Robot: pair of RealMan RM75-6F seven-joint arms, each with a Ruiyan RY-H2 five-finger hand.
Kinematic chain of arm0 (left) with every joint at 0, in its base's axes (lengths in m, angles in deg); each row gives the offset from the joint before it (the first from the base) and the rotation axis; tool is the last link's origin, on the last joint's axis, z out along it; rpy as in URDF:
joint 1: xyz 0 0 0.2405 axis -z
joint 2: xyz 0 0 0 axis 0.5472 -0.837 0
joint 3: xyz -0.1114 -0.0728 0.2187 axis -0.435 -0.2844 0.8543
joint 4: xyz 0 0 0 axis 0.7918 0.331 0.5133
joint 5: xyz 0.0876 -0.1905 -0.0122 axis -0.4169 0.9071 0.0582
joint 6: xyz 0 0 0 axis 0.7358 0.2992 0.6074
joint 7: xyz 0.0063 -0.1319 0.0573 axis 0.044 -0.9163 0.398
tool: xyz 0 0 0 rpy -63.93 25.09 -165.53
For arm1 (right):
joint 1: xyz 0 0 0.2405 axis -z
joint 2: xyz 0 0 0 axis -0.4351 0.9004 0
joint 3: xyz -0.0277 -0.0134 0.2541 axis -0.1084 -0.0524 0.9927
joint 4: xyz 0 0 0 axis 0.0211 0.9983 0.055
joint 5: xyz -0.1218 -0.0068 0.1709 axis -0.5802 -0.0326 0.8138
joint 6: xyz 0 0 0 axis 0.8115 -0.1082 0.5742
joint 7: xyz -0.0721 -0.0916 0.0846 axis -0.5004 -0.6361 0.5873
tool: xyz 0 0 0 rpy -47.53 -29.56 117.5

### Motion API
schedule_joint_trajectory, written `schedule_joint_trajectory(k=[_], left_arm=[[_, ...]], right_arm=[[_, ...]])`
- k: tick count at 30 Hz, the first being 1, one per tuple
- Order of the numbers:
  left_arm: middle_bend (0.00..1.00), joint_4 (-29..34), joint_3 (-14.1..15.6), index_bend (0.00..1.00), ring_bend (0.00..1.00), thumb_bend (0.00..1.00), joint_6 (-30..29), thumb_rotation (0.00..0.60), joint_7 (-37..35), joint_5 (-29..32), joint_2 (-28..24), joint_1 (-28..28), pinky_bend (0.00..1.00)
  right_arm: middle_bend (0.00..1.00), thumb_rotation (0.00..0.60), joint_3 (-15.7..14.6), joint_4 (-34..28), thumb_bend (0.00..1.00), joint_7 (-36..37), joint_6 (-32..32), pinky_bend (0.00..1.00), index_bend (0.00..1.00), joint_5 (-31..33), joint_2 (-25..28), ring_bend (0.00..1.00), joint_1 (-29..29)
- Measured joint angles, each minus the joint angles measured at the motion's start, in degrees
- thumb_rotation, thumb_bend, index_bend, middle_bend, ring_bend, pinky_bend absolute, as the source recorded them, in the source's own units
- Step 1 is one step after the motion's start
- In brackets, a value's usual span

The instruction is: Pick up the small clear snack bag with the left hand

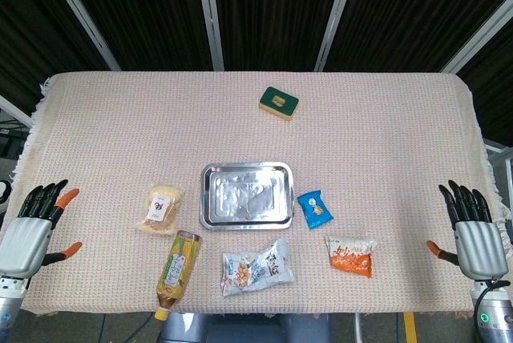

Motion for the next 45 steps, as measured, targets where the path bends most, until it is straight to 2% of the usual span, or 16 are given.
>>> schedule_joint_trajectory(k=[15, 24, 33, 45], left_arm=[[0.00, -0.10, 0.22, 0.13, 0.00, 0.13, -0.35, 0.600, -0.27, -0.04, -0.14, -0.36, 0.00], [0.00, -0.25, 0.27, 0.13, 0.00, 0.13, 1.84, 0.600, -0.42, 0.04, -0.03, 0.71, 0.00], [0.00, -1.10, 0.08, 0.10, 0.00, 0.13, 9.43, 0.600, -0.34, 0.09, 0.21, 5.13, 0.00], [0.00, -4.86, -1.96, 0.09, 0.00, 0.14, 27.00, 0.600, 2.59, 4.11, 4.31, 15.99, 0.00]], right_arm=[[0.00, 0.600, -0.03, 0.19, 0.00, 0.49, -0.29, 0.03, 0.00, -0.18, 0.09, 0.00, 0.08], [0.00, 0.600, -0.19, 0.66, 0.00, 1.03, -0.43, 0.03, 0.00, -0.08, -0.11, 0.00, 0.35], [0.00, 0.600, -0.13, 0.68, 0.00, 0.92, -0.20, 0.03, 0.00, 0.09, -0.13, 0.00, 0.26], [0.00, 0.600, -0.26, 0.62, 0.00, 0.65, -0.23, 0.03, 0.00, 0.71, -0.09, 0.00, 0.68]])
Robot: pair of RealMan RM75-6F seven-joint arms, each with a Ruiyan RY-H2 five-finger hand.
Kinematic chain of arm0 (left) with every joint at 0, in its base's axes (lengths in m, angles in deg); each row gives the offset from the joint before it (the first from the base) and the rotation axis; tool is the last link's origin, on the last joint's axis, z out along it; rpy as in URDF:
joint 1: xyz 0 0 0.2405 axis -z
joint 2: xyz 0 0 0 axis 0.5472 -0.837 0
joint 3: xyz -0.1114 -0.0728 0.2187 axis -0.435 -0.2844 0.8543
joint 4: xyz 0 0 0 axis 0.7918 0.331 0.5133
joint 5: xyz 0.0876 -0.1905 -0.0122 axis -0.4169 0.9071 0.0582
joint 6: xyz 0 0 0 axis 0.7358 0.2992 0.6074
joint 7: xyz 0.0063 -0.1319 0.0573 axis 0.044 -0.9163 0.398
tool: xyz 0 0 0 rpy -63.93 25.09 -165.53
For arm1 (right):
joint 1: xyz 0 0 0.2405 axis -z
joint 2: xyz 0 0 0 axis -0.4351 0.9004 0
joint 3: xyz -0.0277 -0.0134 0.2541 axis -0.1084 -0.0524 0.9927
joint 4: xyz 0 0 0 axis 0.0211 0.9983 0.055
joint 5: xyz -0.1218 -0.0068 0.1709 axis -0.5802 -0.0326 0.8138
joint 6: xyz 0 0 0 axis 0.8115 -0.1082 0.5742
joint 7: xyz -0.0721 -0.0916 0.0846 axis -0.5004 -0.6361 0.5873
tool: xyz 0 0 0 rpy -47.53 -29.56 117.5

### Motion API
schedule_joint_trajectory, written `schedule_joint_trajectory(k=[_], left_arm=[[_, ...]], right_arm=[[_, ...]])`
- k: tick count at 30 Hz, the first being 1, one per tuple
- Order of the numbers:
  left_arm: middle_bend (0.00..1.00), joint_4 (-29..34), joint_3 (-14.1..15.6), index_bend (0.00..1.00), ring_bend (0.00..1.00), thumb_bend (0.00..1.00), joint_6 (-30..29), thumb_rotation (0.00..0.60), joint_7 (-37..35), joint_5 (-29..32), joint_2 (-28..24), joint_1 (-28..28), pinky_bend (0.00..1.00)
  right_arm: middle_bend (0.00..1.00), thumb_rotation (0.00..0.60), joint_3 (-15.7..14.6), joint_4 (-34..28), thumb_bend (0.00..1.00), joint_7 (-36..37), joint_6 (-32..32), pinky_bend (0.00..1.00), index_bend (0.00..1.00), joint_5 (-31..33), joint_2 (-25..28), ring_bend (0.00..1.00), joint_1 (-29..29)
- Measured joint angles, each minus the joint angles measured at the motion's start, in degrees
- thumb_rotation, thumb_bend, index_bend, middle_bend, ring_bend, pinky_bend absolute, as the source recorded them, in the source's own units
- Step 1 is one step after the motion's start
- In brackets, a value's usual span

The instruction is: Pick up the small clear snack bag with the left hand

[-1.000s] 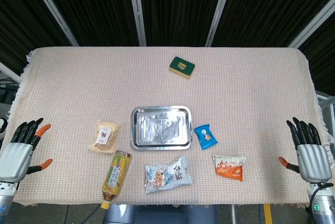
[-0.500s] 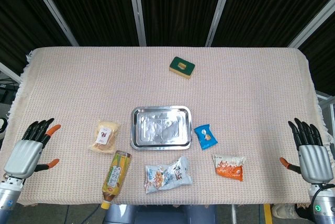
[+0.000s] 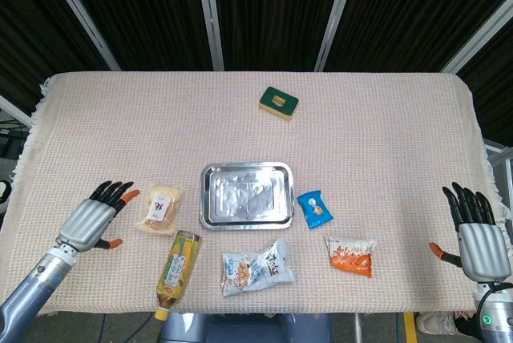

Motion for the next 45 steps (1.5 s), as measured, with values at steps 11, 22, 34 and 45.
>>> schedule_joint_trajectory(k=[11, 22, 34, 45], left_arm=[[0.00, -5.70, -2.61, 0.09, 0.00, 0.15, 8.31, 0.600, 3.44, 7.24, 8.44, 6.97, 0.00], [0.00, -10.05, -4.03, 0.24, 0.00, 0.29, 11.58, 0.600, 4.67, 11.74, 14.36, 10.80, 0.10], [0.17, -14.67, -4.44, 0.62, 0.21, 0.57, 7.83, 0.600, -3.52, 8.83, 18.85, 11.13, 0.48], [0.17, -15.68, -4.92, 0.58, 0.21, 0.57, -5.27, 0.600, -17.64, 0.72, 16.73, 8.59, 0.48]], right_arm=[[0.00, 0.600, -0.07, 0.06, 0.00, 0.03, 0.12, 0.03, 0.00, 0.55, 0.01, 0.00, 0.33], [0.00, 0.600, -0.10, -0.02, 0.00, 0.02, 0.42, 0.03, 0.00, 0.83, -0.03, 0.00, 0.40], [0.00, 0.600, -0.07, -0.34, 0.00, -0.27, 0.45, 0.03, 0.00, 1.03, 0.18, 0.00, 0.53], [0.00, 0.600, 0.03, -0.20, 0.00, -0.27, 0.93, 0.03, 0.00, 1.06, 0.15, 0.00, 0.25]])
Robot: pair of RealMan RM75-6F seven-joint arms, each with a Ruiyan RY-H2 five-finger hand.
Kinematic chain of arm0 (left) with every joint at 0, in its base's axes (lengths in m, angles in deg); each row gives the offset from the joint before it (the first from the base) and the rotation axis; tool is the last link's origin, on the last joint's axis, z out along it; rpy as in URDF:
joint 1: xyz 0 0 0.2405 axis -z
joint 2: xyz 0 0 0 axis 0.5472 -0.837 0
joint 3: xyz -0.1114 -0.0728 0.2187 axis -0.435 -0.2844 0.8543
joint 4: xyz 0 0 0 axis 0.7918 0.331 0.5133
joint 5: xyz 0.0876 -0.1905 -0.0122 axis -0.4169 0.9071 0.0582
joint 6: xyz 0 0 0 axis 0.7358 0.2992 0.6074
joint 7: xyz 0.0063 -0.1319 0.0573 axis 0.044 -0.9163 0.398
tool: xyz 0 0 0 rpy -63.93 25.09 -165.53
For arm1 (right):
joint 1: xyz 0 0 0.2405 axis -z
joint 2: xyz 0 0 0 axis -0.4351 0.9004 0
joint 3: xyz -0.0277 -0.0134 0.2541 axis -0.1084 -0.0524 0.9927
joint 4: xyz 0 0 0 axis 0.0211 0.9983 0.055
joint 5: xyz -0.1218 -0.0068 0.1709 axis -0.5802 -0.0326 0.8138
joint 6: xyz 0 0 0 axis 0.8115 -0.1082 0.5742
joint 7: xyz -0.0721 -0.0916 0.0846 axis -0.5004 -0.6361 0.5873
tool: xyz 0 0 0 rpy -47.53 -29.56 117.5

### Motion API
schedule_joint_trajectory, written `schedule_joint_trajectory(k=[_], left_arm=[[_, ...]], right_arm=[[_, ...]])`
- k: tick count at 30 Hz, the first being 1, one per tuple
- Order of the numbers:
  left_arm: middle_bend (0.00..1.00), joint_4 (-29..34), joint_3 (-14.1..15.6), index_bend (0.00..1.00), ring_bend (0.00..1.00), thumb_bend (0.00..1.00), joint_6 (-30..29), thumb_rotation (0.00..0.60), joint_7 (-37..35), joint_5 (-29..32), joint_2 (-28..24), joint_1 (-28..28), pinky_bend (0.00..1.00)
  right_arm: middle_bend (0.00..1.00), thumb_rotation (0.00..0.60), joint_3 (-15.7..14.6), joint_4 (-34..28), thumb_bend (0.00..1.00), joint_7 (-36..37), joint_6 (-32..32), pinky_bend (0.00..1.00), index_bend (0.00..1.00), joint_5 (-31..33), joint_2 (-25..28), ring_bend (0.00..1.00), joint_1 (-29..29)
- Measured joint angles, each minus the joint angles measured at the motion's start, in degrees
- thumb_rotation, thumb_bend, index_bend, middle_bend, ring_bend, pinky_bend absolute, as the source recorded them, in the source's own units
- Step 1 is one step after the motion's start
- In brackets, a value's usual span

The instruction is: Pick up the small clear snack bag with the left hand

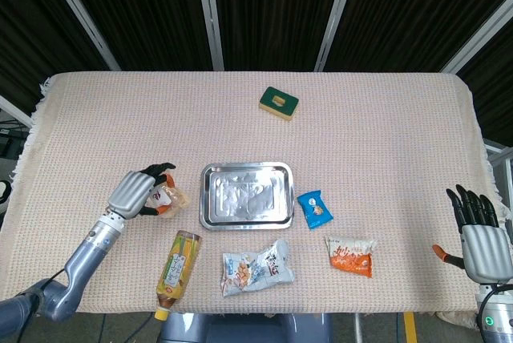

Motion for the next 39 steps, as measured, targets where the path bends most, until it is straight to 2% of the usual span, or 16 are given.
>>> schedule_joint_trajectory(k=[5, 14, 16, 19, 21, 22, 27, 30, 33, 39], left_arm=[[0.17, 2.58, -1.38, 0.57, 0.21, 0.57, -0.56, 0.600, -2.95, -1.54, -2.18, 1.28, 0.48], [0.15, 4.53, -4.48, 0.50, 0.20, 0.56, 6.03, 0.600, 4.58, 1.28, 0.89, 7.76, 0.47], [0.12, 5.00, -5.15, 0.40, 0.16, 0.46, 7.67, 0.600, 6.83, 2.53, 2.48, 9.46, 0.37], [0.01, 5.73, -5.94, 0.14, 0.02, 0.20, 9.62, 0.600, 8.91, 4.25, 4.70, 11.54, 0.10], [0.00, 6.16, -6.11, 0.03, 0.00, 0.10, 10.67, 0.600, 10.12, 5.10, 5.33, 12.35, 0.01], [0.00, 6.58, -6.14, 0.01, 0.00, 0.07, 11.44, 0.600, 10.88, 5.71, 5.55, 12.80, 0.00], [0.00, 8.94, -6.04, 0.00, 0.00, 0.04, 11.84, 0.599, 13.20, 7.10, 5.67, 13.34, 0.00], [0.00, 10.00, -5.73, 0.00, 0.00, 0.11, 9.89, 0.600, 14.38, 7.21, 5.09, 12.65, 0.00], [0.00, 11.10, -4.92, 0.03, 0.00, 0.18, 7.15, 0.600, 15.57, 7.21, 3.51, 10.91, 0.00], [0.00, 15.09, -2.26, 0.11, 0.00, 0.18, 1.43, 0.600, 18.98, 8.47, -2.61, 5.28, 0.00]], right_arm=[[0.00, 0.600, 0.15, -0.15, 0.00, -0.26, 0.39, 0.03, 0.00, -0.24, 0.01, 0.00, -0.48], [0.00, 0.600, 0.22, -0.44, 0.00, -0.76, 0.29, 0.03, 0.00, -0.77, -0.13, 0.00, -0.79], [0.00, 0.600, 0.23, -0.47, 0.00, -0.86, 0.34, 0.03, 0.00, -0.50, -0.11, 0.00, -0.73], [0.00, 0.600, 0.21, -0.60, 0.00, -0.89, 0.20, 0.03, 0.00, -0.39, -0.01, 0.00, -0.57], [0.00, 0.600, 0.21, -0.58, 0.00, -0.78, 0.02, 0.03, 0.00, -0.40, 0.00, 0.00, -0.48], [0.00, 0.600, 0.22, -0.55, 0.00, -0.71, -0.08, 0.03, 0.00, -0.40, 0.00, 0.00, -0.43], [0.00, 0.600, 0.21, -0.21, 0.00, -0.21, -0.31, 0.03, 0.00, -0.13, -0.04, 0.00, -0.13], [0.00, 0.600, 0.13, 0.09, 0.00, 0.14, -0.40, 0.03, 0.00, -0.15, -0.11, 0.00, 0.00], [0.00, 0.600, 0.13, 0.24, 0.00, 0.38, -0.43, 0.03, 0.00, -0.23, -0.11, 0.00, 0.00], [0.00, 0.600, 0.33, 0.57, 0.00, 0.80, -0.26, 0.03, 0.00, -0.22, -0.13, 0.00, -0.20]])
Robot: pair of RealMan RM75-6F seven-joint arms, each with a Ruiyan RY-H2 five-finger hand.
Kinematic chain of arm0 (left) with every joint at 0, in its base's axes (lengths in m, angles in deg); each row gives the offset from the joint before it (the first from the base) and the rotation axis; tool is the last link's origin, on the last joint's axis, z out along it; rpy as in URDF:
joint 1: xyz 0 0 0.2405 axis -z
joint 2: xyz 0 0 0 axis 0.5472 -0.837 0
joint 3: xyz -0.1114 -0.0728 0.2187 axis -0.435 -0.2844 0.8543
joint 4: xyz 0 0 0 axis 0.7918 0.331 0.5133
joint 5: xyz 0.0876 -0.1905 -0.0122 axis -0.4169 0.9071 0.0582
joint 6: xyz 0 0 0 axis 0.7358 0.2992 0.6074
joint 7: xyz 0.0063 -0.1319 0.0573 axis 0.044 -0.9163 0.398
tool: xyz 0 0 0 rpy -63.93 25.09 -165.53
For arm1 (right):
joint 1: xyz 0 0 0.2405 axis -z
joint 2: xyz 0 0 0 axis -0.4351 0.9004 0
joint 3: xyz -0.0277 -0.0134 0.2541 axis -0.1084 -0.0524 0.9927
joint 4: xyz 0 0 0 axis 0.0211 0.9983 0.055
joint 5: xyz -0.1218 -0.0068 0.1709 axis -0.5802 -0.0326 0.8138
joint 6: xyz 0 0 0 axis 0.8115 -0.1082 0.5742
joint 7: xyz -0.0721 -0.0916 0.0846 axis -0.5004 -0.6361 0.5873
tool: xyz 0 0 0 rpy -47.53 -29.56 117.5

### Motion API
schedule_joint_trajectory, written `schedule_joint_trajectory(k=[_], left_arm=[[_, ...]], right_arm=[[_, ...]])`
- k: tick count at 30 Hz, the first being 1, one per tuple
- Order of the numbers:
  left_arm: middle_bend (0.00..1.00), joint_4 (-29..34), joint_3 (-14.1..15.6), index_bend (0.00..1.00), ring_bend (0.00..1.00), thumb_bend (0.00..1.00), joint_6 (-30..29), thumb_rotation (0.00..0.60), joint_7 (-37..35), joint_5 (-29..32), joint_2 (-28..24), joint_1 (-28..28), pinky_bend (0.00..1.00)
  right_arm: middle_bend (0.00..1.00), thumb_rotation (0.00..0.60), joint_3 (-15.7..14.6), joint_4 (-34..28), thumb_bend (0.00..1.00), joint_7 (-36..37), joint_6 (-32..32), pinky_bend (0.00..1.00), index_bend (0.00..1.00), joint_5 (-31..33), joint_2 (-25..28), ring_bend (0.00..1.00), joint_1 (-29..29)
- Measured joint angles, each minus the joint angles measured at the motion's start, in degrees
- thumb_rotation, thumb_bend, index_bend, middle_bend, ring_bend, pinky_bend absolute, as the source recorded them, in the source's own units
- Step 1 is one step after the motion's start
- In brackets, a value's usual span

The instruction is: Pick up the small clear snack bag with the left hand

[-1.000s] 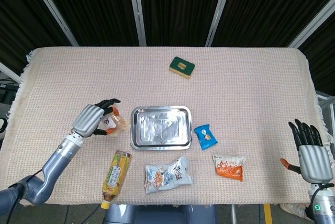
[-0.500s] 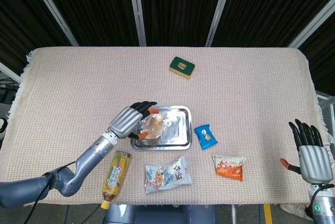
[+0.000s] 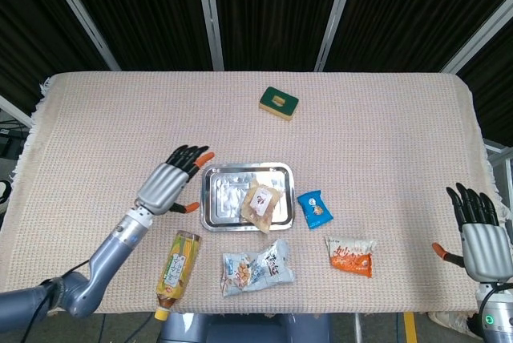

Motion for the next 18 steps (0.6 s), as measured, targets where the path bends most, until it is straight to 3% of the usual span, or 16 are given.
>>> schedule_joint_trajectory(k=[7, 18], left_arm=[[0.00, 4.92, 5.01, 0.14, 0.00, 0.19, -8.33, 0.599, -0.06, 0.52, -8.81, -9.05, 0.00], [0.00, 5.46, 12.14, 0.15, 0.00, 0.18, -24.90, 0.599, -5.24, -8.03, -14.25, -21.77, 0.00]], right_arm=[[0.00, 0.600, 0.26, 0.40, 0.00, 0.14, 1.05, 0.03, 0.00, -0.61, -0.44, 0.00, -1.19], [0.00, 0.600, 0.50, 0.21, 0.00, -0.73, 1.77, 0.03, 0.00, -1.22, -1.07, 0.00, -2.33]])
